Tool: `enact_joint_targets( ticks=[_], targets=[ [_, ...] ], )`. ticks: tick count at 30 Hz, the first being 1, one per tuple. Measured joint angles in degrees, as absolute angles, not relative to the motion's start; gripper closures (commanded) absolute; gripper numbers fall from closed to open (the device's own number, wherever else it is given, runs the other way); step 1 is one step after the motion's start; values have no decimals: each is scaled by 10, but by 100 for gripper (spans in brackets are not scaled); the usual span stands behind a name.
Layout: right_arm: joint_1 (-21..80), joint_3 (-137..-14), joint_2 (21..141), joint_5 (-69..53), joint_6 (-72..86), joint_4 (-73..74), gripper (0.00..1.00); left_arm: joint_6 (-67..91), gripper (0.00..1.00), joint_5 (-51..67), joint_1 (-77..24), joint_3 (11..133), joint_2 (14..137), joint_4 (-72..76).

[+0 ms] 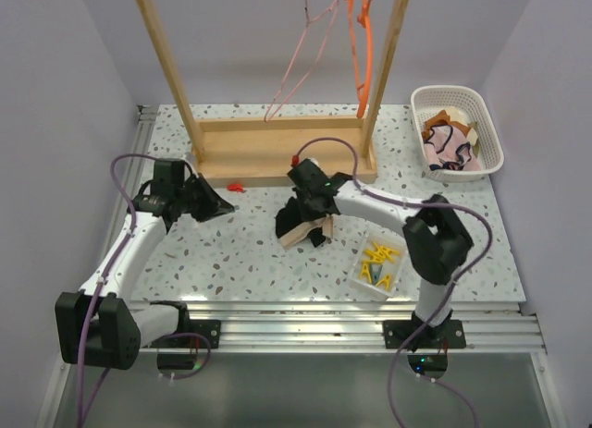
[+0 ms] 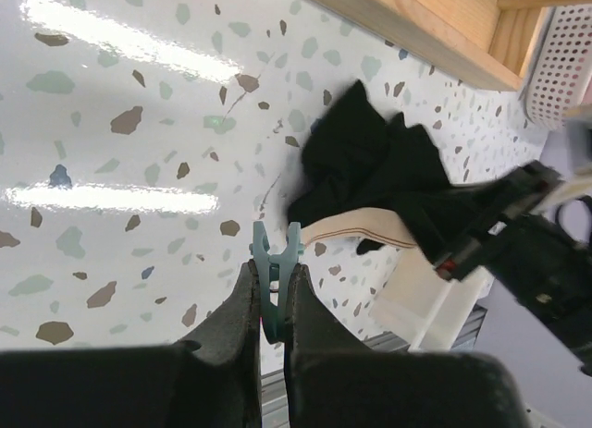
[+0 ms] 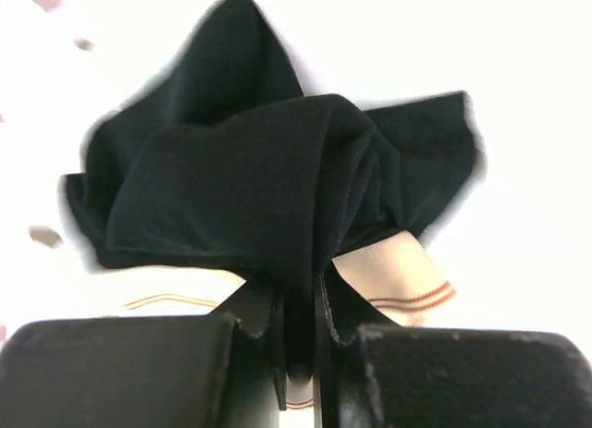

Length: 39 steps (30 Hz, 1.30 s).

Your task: Remove the underwear clipped to the hanger

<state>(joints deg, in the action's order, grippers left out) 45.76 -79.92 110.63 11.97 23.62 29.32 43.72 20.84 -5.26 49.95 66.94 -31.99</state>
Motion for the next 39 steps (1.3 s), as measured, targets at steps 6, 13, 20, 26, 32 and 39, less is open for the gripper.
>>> enact_joint_targets(
  ticks=[6,13,20,26,32,39],
  targets=[
    [328,-719,871,176,315,367,100,429,100,261,-53,499,688,-283],
    [104,-734,780,232,358,400,100,420,100,310,-115,498,737,-230],
    [-3,-950,966,240,374,386,100,412,100,354,-211,545,804,-192],
    [-28,-1134,1119,314,400,331,100,409,100,375,-287,608,873,-148],
    [-19,-1067,1138,402,402,237,100,408,100,387,-331,649,943,-128],
    [-2,-866,1099,423,267,-7,100,398,100,418,-355,699,1008,-110]
  ],
)
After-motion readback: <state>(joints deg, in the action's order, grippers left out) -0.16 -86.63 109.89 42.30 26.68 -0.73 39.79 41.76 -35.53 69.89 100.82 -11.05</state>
